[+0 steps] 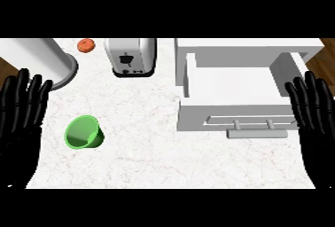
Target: Pick up the cup, place it into the drawer and close the drawer
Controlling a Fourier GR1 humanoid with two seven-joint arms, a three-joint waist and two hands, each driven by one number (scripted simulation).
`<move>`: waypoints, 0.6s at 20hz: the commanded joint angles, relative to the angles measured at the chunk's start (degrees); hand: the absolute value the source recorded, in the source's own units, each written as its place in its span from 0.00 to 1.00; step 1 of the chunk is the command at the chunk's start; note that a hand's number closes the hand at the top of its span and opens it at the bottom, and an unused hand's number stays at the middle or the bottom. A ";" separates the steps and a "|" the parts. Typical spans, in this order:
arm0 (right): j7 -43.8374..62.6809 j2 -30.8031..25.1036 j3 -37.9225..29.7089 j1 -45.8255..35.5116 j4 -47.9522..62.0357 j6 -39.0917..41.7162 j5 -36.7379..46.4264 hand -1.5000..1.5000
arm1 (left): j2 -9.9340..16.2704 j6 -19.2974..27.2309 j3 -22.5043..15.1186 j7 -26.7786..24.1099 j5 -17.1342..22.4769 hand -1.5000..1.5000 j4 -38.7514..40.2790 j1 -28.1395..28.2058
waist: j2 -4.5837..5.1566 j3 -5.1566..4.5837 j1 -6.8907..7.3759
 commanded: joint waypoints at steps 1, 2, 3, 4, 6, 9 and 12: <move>-0.07 0.50 1.39 0.90 -1.81 -0.75 2.28 0.00 | 3.61 -8.42 2.30 -3.13 8.93 0.00 -0.55 2.80 | 0.73 0.89 1.02; -1.31 -0.45 -1.83 0.66 0.19 -0.08 -0.27 0.00 | 6.26 -12.80 4.12 -5.71 13.09 0.00 5.61 -1.90 | 0.99 0.84 0.28; 0.52 0.50 -1.13 -0.76 -1.59 -1.02 -0.58 0.00 | 7.79 -16.94 2.36 -2.27 17.59 0.00 3.15 -1.63 | 0.83 0.79 0.39; -0.45 0.04 -0.87 0.06 -2.07 -0.09 -0.86 0.00 | 9.72 -21.12 1.82 -3.67 19.79 0.00 5.17 -1.86 | 0.91 0.74 -0.25; -0.26 0.71 -1.15 -0.88 -0.91 -0.75 -1.19 0.00 | 12.18 -29.76 -1.00 -5.93 24.93 0.00 5.88 -0.52 | 1.09 0.58 -0.13; 3.89 -0.79 2.69 -0.08 2.02 3.17 -1.97 0.00 | 14.46 -33.06 2.45 0.67 36.00 0.00 17.02 1.62 | 1.68 0.66 0.36; 3.04 -2.14 -0.08 -1.23 4.97 4.29 -3.61 0.00 | 21.62 -39.13 7.34 3.74 45.15 0.00 24.92 -3.95 | 1.35 0.90 0.15</move>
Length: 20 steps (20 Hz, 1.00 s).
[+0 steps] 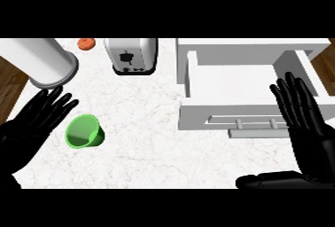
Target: Pick up the cup, place it into the drawer and close the drawer
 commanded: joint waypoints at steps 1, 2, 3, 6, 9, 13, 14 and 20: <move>5.51 -1.32 -0.34 -3.48 0.23 1.26 -2.05 0.00 | 7.41 -10.45 4.23 2.38 12.80 0.00 10.26 -1.80 | -0.22 0.13 0.37; -1.48 0.29 -0.39 -2.42 5.81 1.08 -1.01 0.00 | 7.81 -11.85 5.00 1.22 11.89 0.00 16.92 -6.62 | -0.03 0.18 -0.03; 5.01 -2.10 -3.31 -8.44 5.97 1.71 -3.46 0.00 | 6.99 -12.10 4.13 1.34 9.92 0.00 17.48 -6.62 | -0.22 0.18 0.42; 3.74 -0.28 -1.64 -9.98 7.94 0.23 -1.52 0.00 | 8.73 -16.28 6.06 -0.59 4.85 0.00 30.26 -13.29 | -0.16 0.16 0.10; 3.63 -2.24 -4.63 -9.61 8.12 1.87 -3.45 0.00 | 6.77 -19.79 6.43 -4.73 -1.62 0.00 36.07 -13.28 | -0.31 0.18 0.26; 3.76 -1.84 -3.71 -8.43 5.53 2.32 -3.27 0.00 | 4.11 -20.45 7.07 -12.44 -13.67 0.00 41.51 -14.55 | -0.37 0.17 0.18; 1.99 -1.41 -3.66 -11.62 9.93 1.85 -2.20 0.00 | 5.55 -21.45 8.28 -13.96 -14.51 0.00 46.30 -18.16 | -0.28 0.17 0.19; 1.02 -2.86 -6.45 -13.15 11.97 2.79 -3.66 0.00 | 4.75 -16.34 6.42 -30.74 -31.54 0.00 59.50 -20.66 | -0.10 0.10 -0.45</move>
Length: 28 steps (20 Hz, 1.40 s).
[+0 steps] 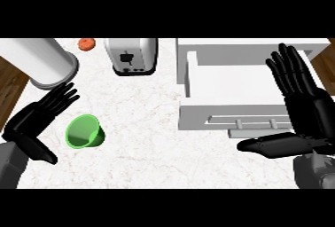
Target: Pick up the cup, place it into the drawer and close the drawer
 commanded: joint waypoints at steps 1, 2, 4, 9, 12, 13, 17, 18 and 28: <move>6.13 -2.07 -1.86 -4.12 -2.98 0.52 -2.81 0.00 | 0.23 0.00 -0.56 -12.54 -9.10 0.00 11.14 -4.48 | 0.14 -0.09 -0.88; 0.11 -0.35 -0.08 -1.48 0.92 -0.21 1.13 0.00 | 1.36 -2.04 -1.25 -15.61 -10.56 0.00 13.02 -2.69 | 0.02 -0.01 -0.11; -1.03 -2.16 -2.80 -0.82 0.86 2.09 -1.91 0.00 | 2.08 -1.64 -1.91 -19.42 -11.83 0.00 15.43 -2.35 | 0.05 -0.02 -0.28; 2.47 -1.48 -2.51 -3.66 0.96 0.51 -2.14 0.00 | 1.20 3.12 -4.87 -26.19 -16.32 0.00 23.27 -4.91 | 0.21 -0.10 -0.64; 0.06 -0.47 -0.86 -1.22 -0.11 0.72 -0.72 0.00 | 0.53 6.30 -6.53 -29.40 -18.62 0.00 27.08 -6.47 | 0.34 -0.14 -1.14; 2.37 -1.13 -1.06 -3.44 0.12 0.89 -1.51 0.00 | 1.03 5.64 -5.76 -27.26 -17.57 0.00 29.40 -9.41 | 0.58 -0.22 -1.76; 1.39 -2.23 -3.96 -4.02 1.62 1.84 -3.96 0.00 | 0.63 6.68 -7.09 -32.50 -18.62 0.00 30.92 -7.83 | 0.41 -0.14 -1.00; 2.39 -3.90 -4.46 -5.89 2.53 3.05 -4.49 0.00 | 0.50 7.05 -7.82 -33.86 -19.25 0.00 31.48 -7.13 | 0.79 -0.28 -1.49; 2.44 -2.82 -3.24 -3.41 0.48 2.71 -4.02 0.00 | -3.46 12.18 -10.26 -41.21 -20.86 0.00 35.58 -6.91 | 0.87 -0.38 -2.26</move>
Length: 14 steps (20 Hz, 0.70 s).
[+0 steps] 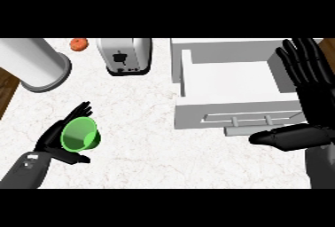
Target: Pick up the cup, place it into the drawer and close the drawer
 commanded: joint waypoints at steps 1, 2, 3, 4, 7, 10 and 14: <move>-0.23 0.68 0.42 1.23 -0.55 -0.02 -0.14 0.00 | -0.53 -7.04 -0.67 -9.84 -0.59 0.00 2.77 -0.10 | 0.04 -0.02 -0.31; 0.00 0.07 0.36 0.15 -0.65 0.70 -0.71 0.00 | -0.92 -6.70 -0.83 -8.98 -0.58 0.00 2.82 -1.37 | 0.34 -0.14 -1.03; 0.28 -0.31 -0.07 -0.03 0.47 0.65 -0.52 0.00 | -1.58 -7.05 -0.91 -9.59 -0.42 0.00 2.93 -1.75 | 0.11 -0.02 -0.28; -1.29 0.15 0.14 0.17 1.54 0.36 0.43 0.00 | -1.88 -5.59 -1.77 -11.35 -1.41 0.00 2.96 -0.66 | 0.33 -0.06 -0.20; 1.51 0.71 0.78 -0.81 -1.38 -1.21 0.61 0.00 | -1.42 -7.27 -1.94 -10.98 -1.22 0.00 4.13 -2.43 | 0.01 -0.03 -0.29; 0.53 -0.75 -0.38 -0.43 0.07 0.81 -0.67 0.00 | -3.90 -5.32 -2.64 -11.93 -1.62 0.00 4.38 -2.92 | 0.08 0.02 -0.32; 0.46 -0.71 -0.71 -1.55 1.25 1.03 -1.43 0.00 | -4.23 -9.83 -2.91 -10.13 -0.77 0.00 5.70 -4.27 | 0.28 -0.02 -0.52</move>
